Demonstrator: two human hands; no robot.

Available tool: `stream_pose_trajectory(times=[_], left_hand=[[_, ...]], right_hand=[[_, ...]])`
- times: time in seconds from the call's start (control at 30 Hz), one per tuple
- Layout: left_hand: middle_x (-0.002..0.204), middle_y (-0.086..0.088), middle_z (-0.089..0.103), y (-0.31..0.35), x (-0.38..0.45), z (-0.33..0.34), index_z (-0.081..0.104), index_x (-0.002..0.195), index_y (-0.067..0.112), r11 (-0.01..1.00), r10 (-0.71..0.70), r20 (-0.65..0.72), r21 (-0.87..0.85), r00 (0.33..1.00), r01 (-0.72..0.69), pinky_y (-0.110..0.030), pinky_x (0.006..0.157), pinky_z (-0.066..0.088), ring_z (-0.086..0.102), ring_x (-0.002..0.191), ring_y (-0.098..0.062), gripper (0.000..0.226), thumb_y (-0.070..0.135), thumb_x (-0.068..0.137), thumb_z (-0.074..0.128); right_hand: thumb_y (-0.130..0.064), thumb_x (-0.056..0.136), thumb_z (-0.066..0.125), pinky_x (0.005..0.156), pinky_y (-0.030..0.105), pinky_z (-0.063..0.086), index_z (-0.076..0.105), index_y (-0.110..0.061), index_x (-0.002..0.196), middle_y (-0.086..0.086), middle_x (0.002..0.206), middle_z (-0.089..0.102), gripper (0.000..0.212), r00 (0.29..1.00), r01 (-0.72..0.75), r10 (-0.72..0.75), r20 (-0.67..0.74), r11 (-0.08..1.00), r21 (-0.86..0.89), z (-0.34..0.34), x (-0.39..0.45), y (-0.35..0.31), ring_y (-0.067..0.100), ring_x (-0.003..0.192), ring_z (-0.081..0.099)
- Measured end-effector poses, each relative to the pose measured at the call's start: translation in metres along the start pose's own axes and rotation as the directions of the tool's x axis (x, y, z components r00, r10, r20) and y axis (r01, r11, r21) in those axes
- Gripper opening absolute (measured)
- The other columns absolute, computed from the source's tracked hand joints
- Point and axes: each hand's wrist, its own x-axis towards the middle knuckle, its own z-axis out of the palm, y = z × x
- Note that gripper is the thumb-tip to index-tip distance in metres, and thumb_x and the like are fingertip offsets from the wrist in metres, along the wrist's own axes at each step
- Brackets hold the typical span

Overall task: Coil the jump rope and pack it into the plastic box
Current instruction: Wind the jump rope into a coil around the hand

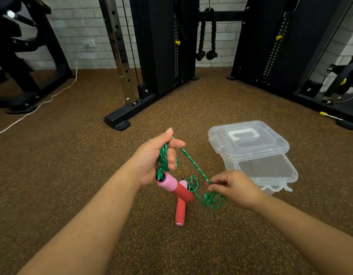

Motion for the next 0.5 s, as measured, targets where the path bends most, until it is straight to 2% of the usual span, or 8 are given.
stream_pose_trajectory(times=[0.1, 0.17, 0.23, 0.3, 0.37, 0.43, 0.5], left_hand=[[0.038, 0.001, 0.050, -0.003, 0.000, -0.001, 0.073, 0.062, 0.015, 0.999, -0.003, 0.011, 0.051, 1.000, 0.003, -0.019, 0.040, 0.041, 0.046, 0.034, -0.012, 0.049, 0.038, 0.094, 0.045], [0.039, 0.001, 0.052, -0.005, 0.001, -0.001, 0.073, 0.063, 0.014, 0.997, -0.009, 0.023, 0.082, 1.000, 0.008, -0.020, 0.042, 0.042, 0.047, 0.035, -0.013, 0.048, 0.039, 0.094, 0.046], [0.039, 0.000, 0.052, -0.007, 0.001, 0.001, 0.073, 0.062, 0.014, 0.994, -0.020, 0.034, 0.105, 0.999, 0.016, -0.021, 0.043, 0.042, 0.048, 0.035, -0.014, 0.049, 0.039, 0.094, 0.045], [0.039, 0.000, 0.052, -0.008, 0.001, 0.005, 0.072, 0.062, 0.014, 0.992, -0.038, 0.060, 0.122, 0.997, 0.030, -0.022, 0.043, 0.042, 0.048, 0.035, -0.014, 0.048, 0.039, 0.093, 0.045], [0.039, 0.001, 0.053, -0.009, 0.001, 0.009, 0.072, 0.063, 0.015, 0.988, -0.063, 0.099, 0.144, 0.993, 0.048, -0.022, 0.044, 0.043, 0.049, 0.035, -0.014, 0.048, 0.040, 0.093, 0.045], [0.039, 0.000, 0.053, -0.012, 0.001, 0.013, 0.071, 0.064, 0.014, 0.983, -0.085, 0.132, 0.173, 0.988, 0.061, -0.022, 0.045, 0.044, 0.050, 0.035, -0.014, 0.048, 0.038, 0.094, 0.043], [0.038, 0.000, 0.053, -0.014, 0.000, 0.017, 0.070, 0.064, 0.013, 0.981, -0.102, 0.155, 0.182, 0.983, 0.073, -0.022, 0.044, 0.044, 0.050, 0.035, -0.013, 0.046, 0.039, 0.092, 0.045]], right_hand=[[-0.044, 0.082, 0.067, 0.055, 0.017, 0.034, 0.073, -0.027, 0.080, -0.017, 0.064, 0.057, 0.018, 0.992, -0.054, 0.032, -0.124, 0.982, -0.183, -0.005, -0.004, 0.005, -0.005, 0.062, 0.048], [-0.046, 0.082, 0.066, 0.055, 0.015, 0.033, 0.071, -0.027, 0.079, -0.018, 0.063, 0.054, 0.020, 0.992, -0.074, 0.046, -0.118, 0.968, -0.240, -0.003, -0.005, 0.008, -0.003, 0.065, 0.050], [-0.043, 0.083, 0.066, 0.063, 0.019, 0.041, 0.072, -0.026, 0.088, -0.018, 0.074, 0.059, 0.018, 0.994, -0.088, 0.068, -0.091, 0.966, -0.242, 0.000, -0.002, 0.009, 0.004, 0.074, 0.055], [-0.037, 0.085, 0.067, 0.084, 0.023, 0.045, 0.066, -0.030, 0.112, -0.012, 0.105, 0.065, 0.029, 0.994, -0.090, 0.081, -0.066, 0.987, -0.136, 0.001, 0.003, 0.007, 0.006, 0.099, 0.058], [-0.030, 0.086, 0.066, 0.103, 0.024, 0.038, 0.053, -0.036, 0.130, -0.012, 0.132, 0.056, 0.046, 0.998, -0.017, 0.022, -0.061, 0.996, 0.083, 0.000, 0.008, -0.005, 0.002, 0.120, 0.050], [-0.029, 0.087, 0.062, 0.110, 0.028, 0.033, 0.045, -0.042, 0.134, -0.011, 0.141, 0.050, 0.051, 0.994, 0.105, -0.088, -0.070, 0.954, 0.281, 0.003, 0.015, -0.023, 0.001, 0.130, 0.043], [-0.028, 0.088, 0.056, 0.109, 0.034, 0.036, 0.049, -0.048, 0.124, -0.010, 0.132, 0.057, 0.042, 0.985, 0.173, -0.163, -0.062, 0.889, 0.423, 0.010, 0.023, -0.038, 0.004, 0.126, 0.049]])
